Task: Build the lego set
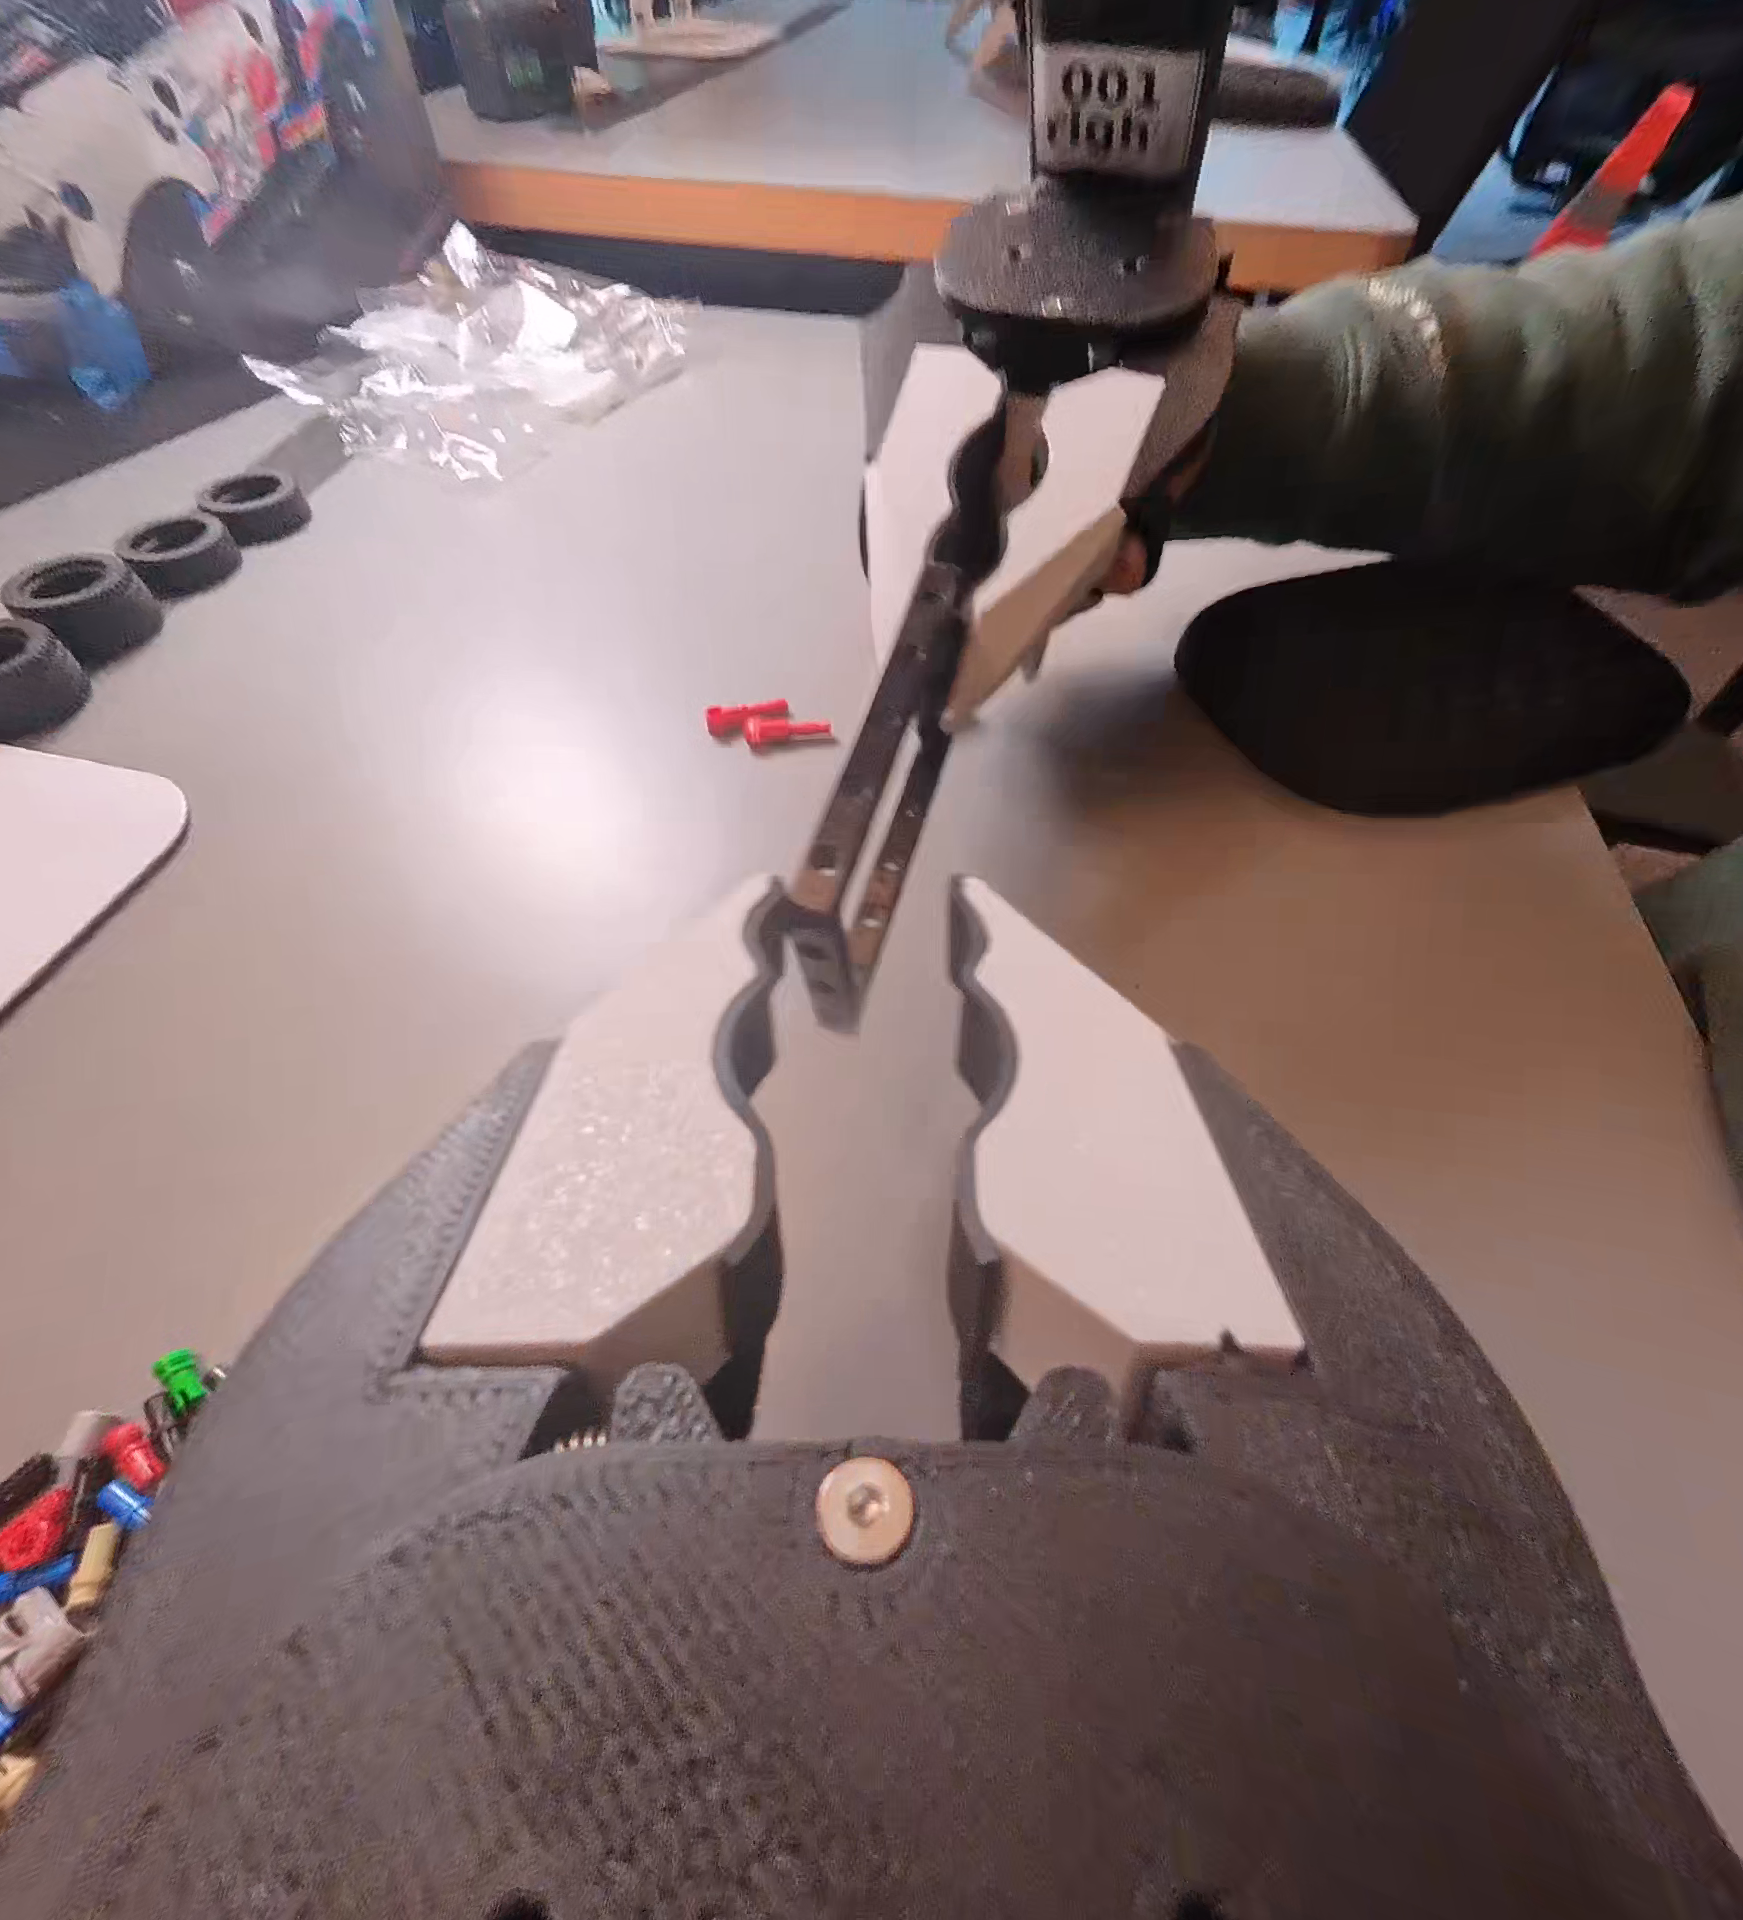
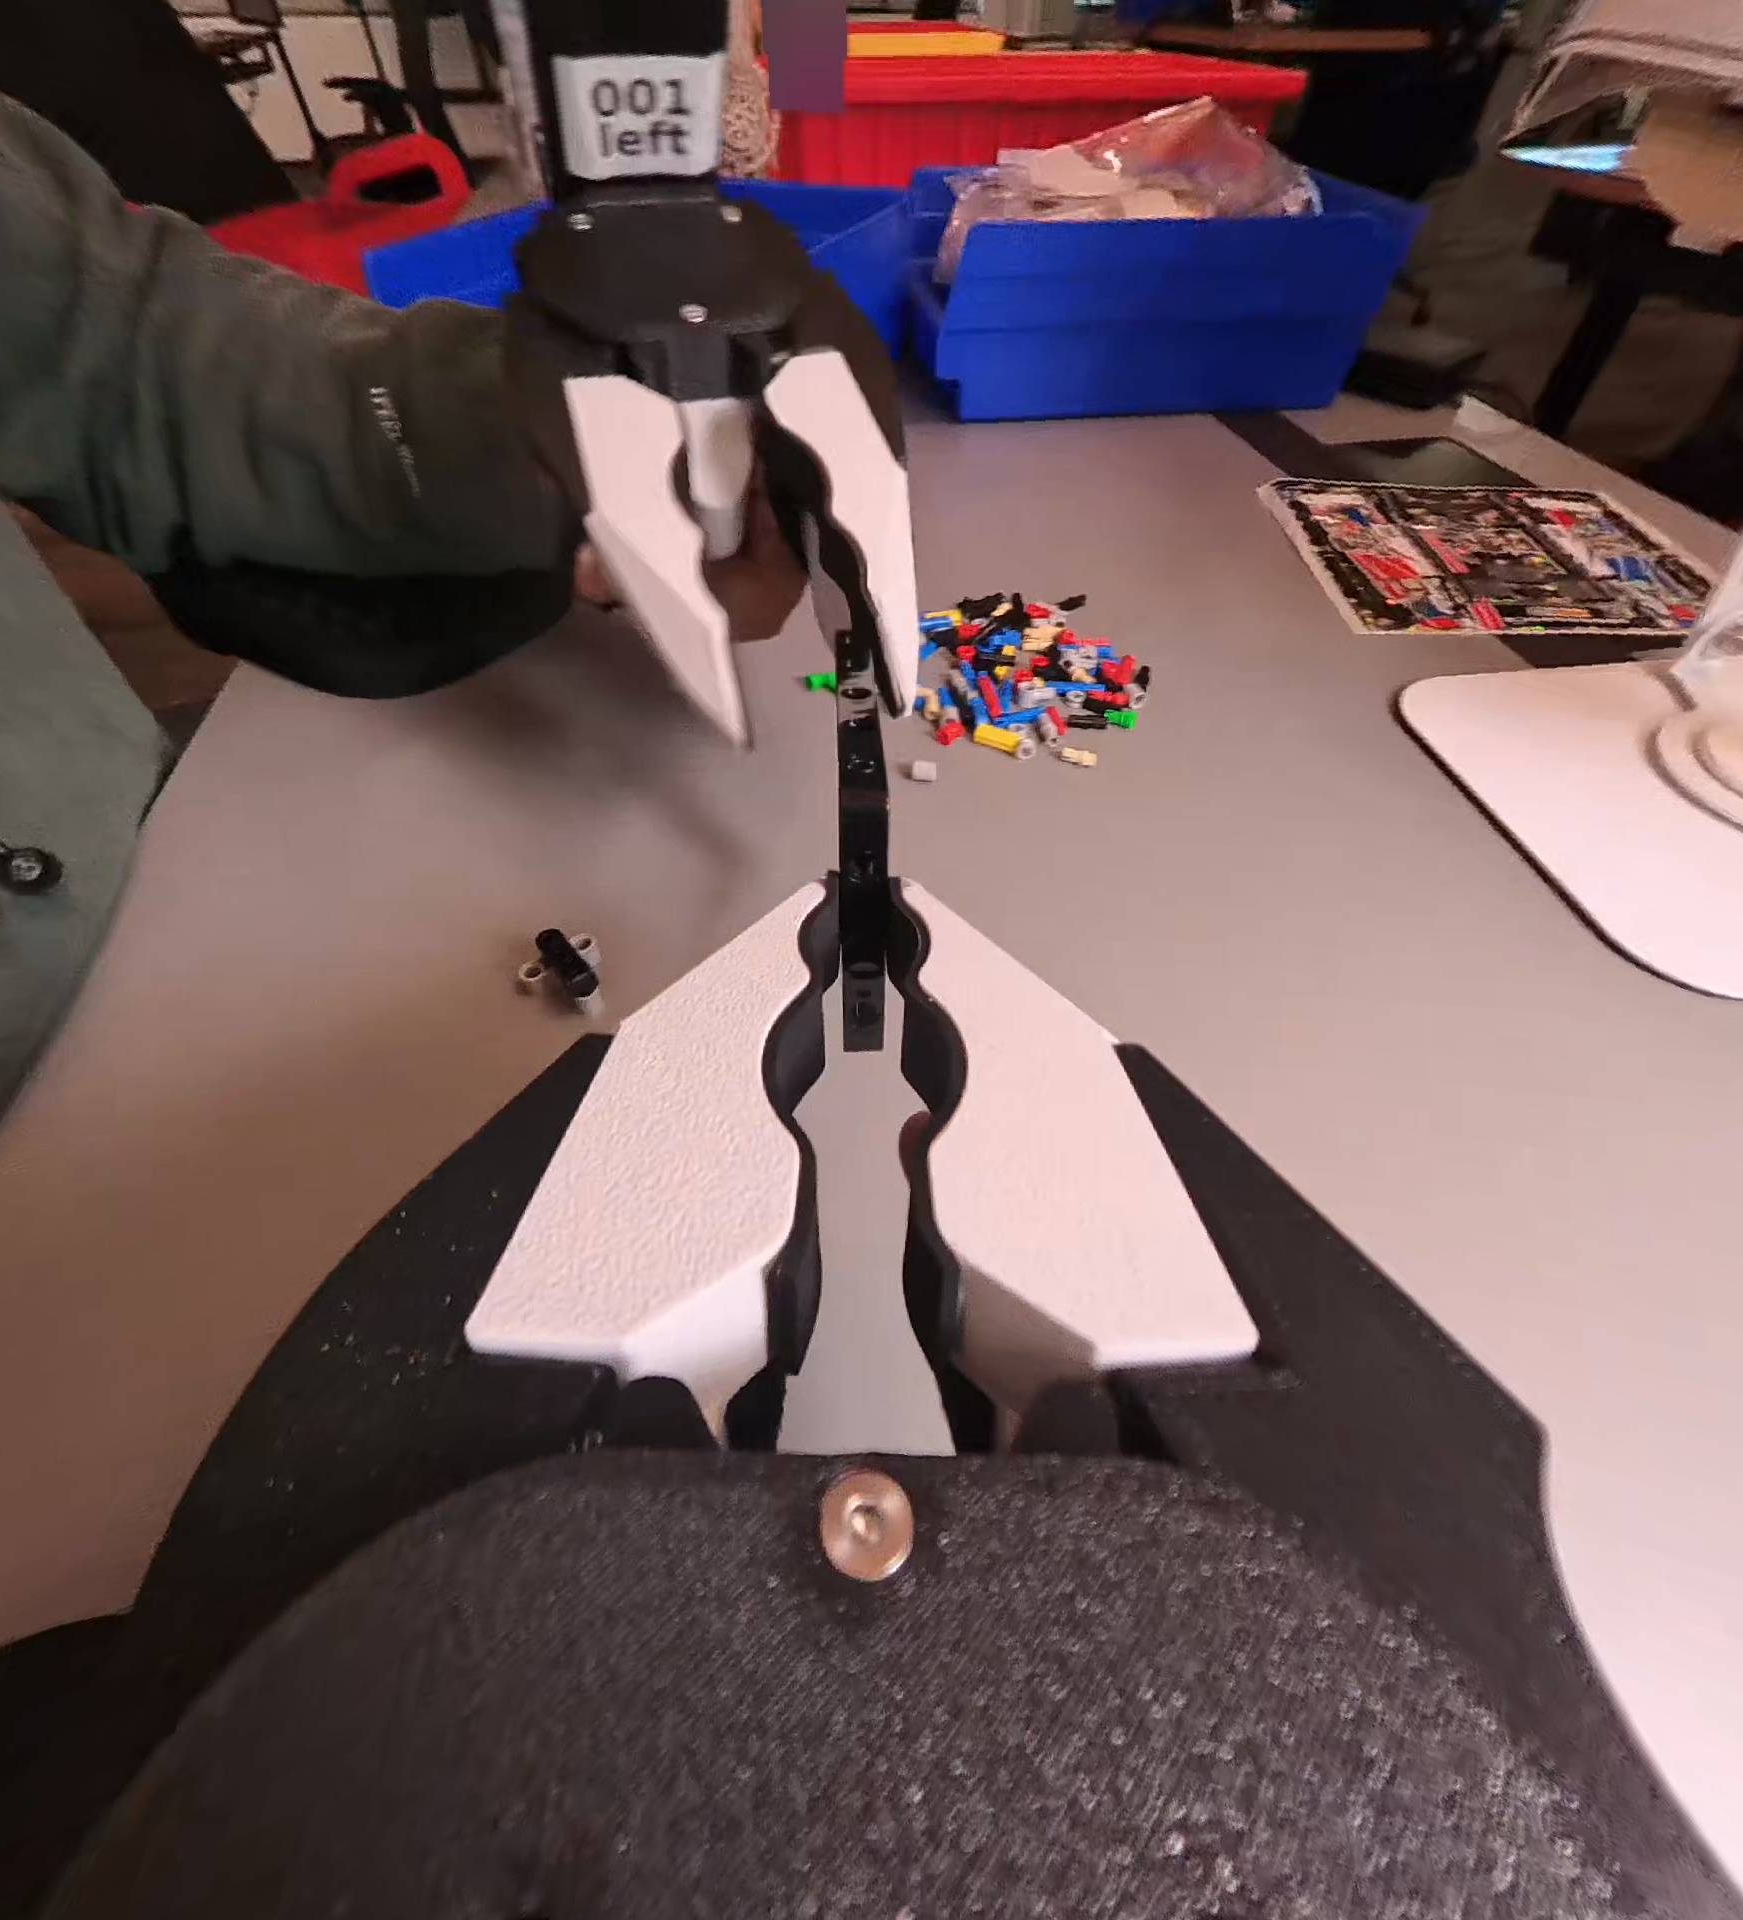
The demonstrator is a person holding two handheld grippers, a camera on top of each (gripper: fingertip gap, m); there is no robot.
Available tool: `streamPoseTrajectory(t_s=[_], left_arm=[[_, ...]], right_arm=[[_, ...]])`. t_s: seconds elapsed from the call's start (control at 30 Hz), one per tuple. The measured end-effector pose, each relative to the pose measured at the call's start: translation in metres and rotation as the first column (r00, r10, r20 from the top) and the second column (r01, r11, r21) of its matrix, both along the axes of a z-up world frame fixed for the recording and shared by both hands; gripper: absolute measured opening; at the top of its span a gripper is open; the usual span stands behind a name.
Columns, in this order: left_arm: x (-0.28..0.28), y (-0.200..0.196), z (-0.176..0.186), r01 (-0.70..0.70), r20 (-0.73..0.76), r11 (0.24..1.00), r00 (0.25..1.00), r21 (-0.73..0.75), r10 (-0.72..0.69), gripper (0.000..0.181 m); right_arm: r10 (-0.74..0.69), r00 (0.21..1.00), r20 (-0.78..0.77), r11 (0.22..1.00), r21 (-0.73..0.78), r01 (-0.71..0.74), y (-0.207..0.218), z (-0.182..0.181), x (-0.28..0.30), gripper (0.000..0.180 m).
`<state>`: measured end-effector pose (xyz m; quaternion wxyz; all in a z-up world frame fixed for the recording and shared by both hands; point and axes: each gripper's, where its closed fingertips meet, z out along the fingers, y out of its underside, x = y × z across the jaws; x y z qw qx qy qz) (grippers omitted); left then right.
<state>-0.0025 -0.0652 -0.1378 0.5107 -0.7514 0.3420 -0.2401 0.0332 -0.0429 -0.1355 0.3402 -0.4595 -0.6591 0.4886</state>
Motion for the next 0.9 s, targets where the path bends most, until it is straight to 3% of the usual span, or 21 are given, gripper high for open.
streamPoseTrajectory(t_s=[0.07, 0.17, 0.27, 0.37, 0.47, 0.6, 0.9], left_arm=[[0.0, 0.003, 0.002, 0.005, 0.032, 1.0, 0.999, 0.009, -0.006, 0.01], [0.004, 0.001, -0.012, 0.04, -0.008, 0.998, 0.999, -0.056, -0.041, 0.009], [0.009, -0.002, -0.03, 0.043, -0.089, 0.992, 0.995, -0.122, -0.054, 0.007], [0.008, 0.001, -0.041, 0.01, -0.224, 0.996, 0.974, -0.088, -0.03, 0.006], [0.01, 0.004, -0.042, 0.011, -0.262, 0.997, 0.965, -0.081, -0.032, 0.006], [0.011, 0.008, -0.043, 0.019, -0.253, 0.995, 0.967, -0.098, -0.044, 0.011], [0.008, 0.011, -0.041, 0.008, -0.228, 0.994, 0.973, -0.107, -0.032, 0.016]], right_arm=[[0.037, 0.999, -0.004, 0.999, -0.029, -0.037, -0.006, -0.001, 0.002, 0.006], [0.036, 0.999, 0.041, 0.998, -0.056, -0.033, -0.004, -0.013, 0.004, 0.006], [-0.008, 0.982, 0.189, 1.0, -0.001, 0.008, 0.003, -0.035, 0.009, 0.008], [-0.073, 0.972, 0.224, 0.995, 0.077, 0.057, 0.017, -0.026, 0.029, 0.029], [-0.201, 0.93, 0.308, 0.967, 0.214, 0.138, 0.044, -0.029, 0.066, 0.03], [-0.299, 0.856, 0.421, 0.946, 0.246, 0.209, 0.059, -0.053, 0.104, 0.031], [-0.336, 0.815, 0.472, 0.937, 0.252, 0.24, 0.062, -0.074, 0.098, 0.033]])
